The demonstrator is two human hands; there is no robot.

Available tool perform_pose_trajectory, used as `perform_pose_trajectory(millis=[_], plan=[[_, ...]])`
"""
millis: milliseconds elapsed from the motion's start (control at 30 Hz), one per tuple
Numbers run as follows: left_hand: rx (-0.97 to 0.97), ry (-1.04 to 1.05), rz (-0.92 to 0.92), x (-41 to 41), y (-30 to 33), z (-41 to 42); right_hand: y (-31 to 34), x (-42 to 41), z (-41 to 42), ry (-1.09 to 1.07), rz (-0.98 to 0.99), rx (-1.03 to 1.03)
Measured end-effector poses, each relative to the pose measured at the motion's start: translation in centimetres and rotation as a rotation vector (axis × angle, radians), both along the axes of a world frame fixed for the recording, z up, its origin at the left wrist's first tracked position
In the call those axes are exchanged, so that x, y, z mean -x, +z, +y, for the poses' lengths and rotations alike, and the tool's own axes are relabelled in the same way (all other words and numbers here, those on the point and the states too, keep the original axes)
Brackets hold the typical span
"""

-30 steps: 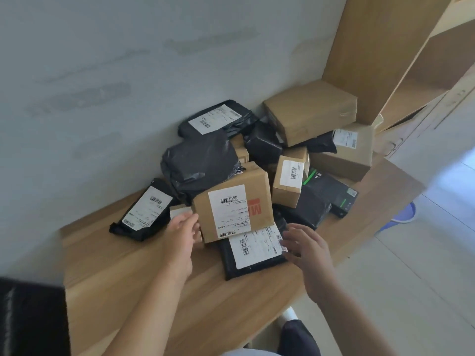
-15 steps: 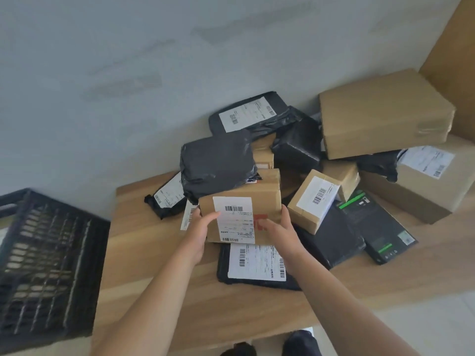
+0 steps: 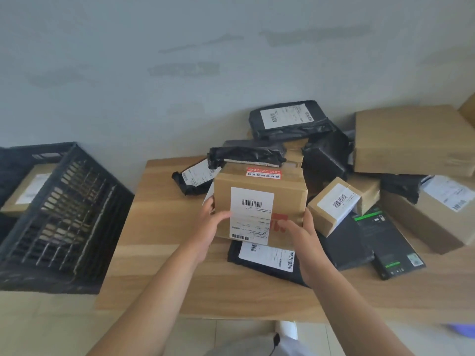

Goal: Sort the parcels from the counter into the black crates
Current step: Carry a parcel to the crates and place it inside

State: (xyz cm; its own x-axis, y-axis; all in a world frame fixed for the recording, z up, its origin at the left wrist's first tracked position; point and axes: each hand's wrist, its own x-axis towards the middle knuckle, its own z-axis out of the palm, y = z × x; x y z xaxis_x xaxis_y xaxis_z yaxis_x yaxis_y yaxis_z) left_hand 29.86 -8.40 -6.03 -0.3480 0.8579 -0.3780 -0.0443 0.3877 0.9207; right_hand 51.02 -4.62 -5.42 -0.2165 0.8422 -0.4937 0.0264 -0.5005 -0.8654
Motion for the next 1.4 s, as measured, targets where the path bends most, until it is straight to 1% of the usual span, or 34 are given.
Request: perform_pose_trajectory(millis=[100,267,467,633,733,833,900,967,1033,1233,1300,1333,1367,1400], plan=[[0.007,0.009,-0.034,0.9,-0.7,-2.9,-0.2,0.9,-2.5,0.021,-0.031,-0.006],[0.024,0.08,-0.1,2.2,-1.7,-7.6,-0.4,3.0,-6.6,0.054,-0.051,-0.035],[-0.005,0.118,-0.124,3.9,-1.9,-11.4,0.2,4.5,-9.0,0.099,-0.085,-0.097],[-0.036,0.236,-0.151,6.6,-2.5,-16.7,0.3,7.0,-11.9,0.227,-0.066,-0.158],[-0.046,0.38,-0.188,8.4,-3.1,-20.6,-0.3,9.0,-13.8,0.29,-0.028,-0.098],[-0.01,0.512,-0.222,10.0,-4.5,-24.3,-2.0,11.1,-15.0,0.368,0.006,0.051],[0.011,0.551,-0.246,11.0,-5.5,-26.4,-3.3,12.5,-15.6,0.411,0.02,0.104],[0.033,0.56,-0.251,11.7,-6.4,-28.1,-4.4,14.0,-16.1,0.411,0.027,0.129],[0.052,0.558,-0.26,12.2,-6.8,-29.6,-5.4,15.3,-16.7,0.414,-0.017,0.126],[0.179,0.405,-0.162,13.8,-6.9,-32.3,-7.9,16.6,-17.0,0.436,-0.067,0.171],[0.232,0.36,-0.113,14.3,-6.0,-32.9,-8.2,16.7,-17.0,0.46,-0.089,0.169],[0.22,0.369,-0.075,14.6,-5.2,-32.9,-8.3,16.6,-17.0,0.466,-0.099,0.164],[0.204,0.364,0.008,14.9,-4.6,-32.8,-8.3,16.6,-17.1,0.467,-0.099,0.156],[0.19,0.345,0.144,15.1,-3.9,-32.4,-8.3,16.5,-17.0,0.465,-0.099,0.149]])
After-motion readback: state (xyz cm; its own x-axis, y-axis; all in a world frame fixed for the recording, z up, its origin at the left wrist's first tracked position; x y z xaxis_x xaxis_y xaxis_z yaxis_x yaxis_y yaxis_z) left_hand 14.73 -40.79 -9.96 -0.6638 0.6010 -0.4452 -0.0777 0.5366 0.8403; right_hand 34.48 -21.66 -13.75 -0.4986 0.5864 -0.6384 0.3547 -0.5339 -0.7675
